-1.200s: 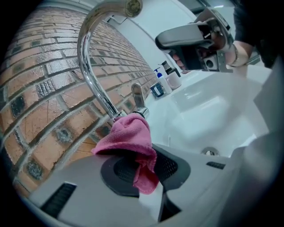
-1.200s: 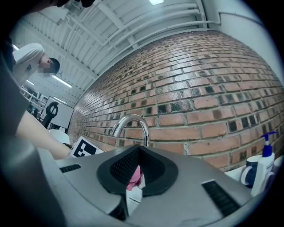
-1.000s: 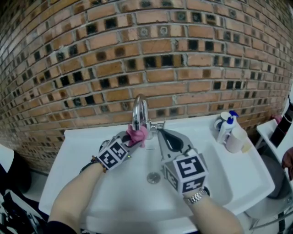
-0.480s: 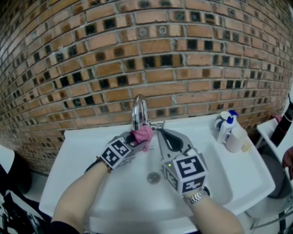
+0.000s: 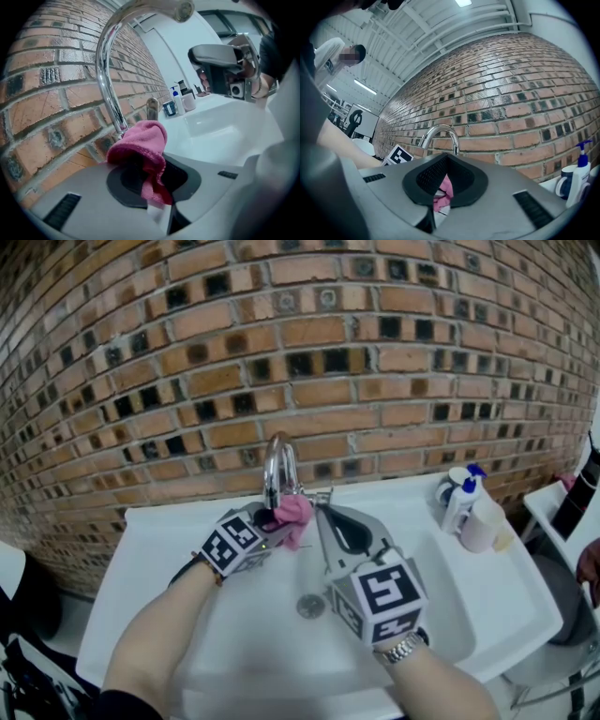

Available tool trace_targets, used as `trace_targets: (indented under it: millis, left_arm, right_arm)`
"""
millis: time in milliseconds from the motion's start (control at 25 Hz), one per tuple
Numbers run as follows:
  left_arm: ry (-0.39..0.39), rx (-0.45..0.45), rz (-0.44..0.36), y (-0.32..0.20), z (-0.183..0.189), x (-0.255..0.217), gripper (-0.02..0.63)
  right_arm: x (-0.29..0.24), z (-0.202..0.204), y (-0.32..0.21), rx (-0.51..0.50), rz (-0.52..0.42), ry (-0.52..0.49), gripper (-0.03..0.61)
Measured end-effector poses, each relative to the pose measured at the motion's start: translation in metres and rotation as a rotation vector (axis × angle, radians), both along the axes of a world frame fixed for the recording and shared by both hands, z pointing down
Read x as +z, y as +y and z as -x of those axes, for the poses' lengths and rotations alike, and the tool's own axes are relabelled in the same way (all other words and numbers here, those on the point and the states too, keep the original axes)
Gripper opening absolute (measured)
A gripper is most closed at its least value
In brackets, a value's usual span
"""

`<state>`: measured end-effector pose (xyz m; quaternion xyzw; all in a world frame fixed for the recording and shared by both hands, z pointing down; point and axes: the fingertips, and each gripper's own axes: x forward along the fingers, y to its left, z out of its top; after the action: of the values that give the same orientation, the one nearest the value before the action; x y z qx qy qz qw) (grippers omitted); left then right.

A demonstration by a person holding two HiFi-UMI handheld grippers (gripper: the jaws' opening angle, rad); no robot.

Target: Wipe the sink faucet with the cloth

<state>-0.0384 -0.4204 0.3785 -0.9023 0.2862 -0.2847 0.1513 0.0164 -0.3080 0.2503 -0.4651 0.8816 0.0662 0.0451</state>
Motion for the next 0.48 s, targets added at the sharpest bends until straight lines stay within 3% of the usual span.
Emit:
trace_targets:
  millis: [480]
  left_arm:
    - [-0.032, 0.0, -0.137, 0.0, 0.003, -0.041, 0.075]
  right_arm:
    - [0.0, -0.001, 0.001, -0.001, 0.0, -0.003, 0.012]
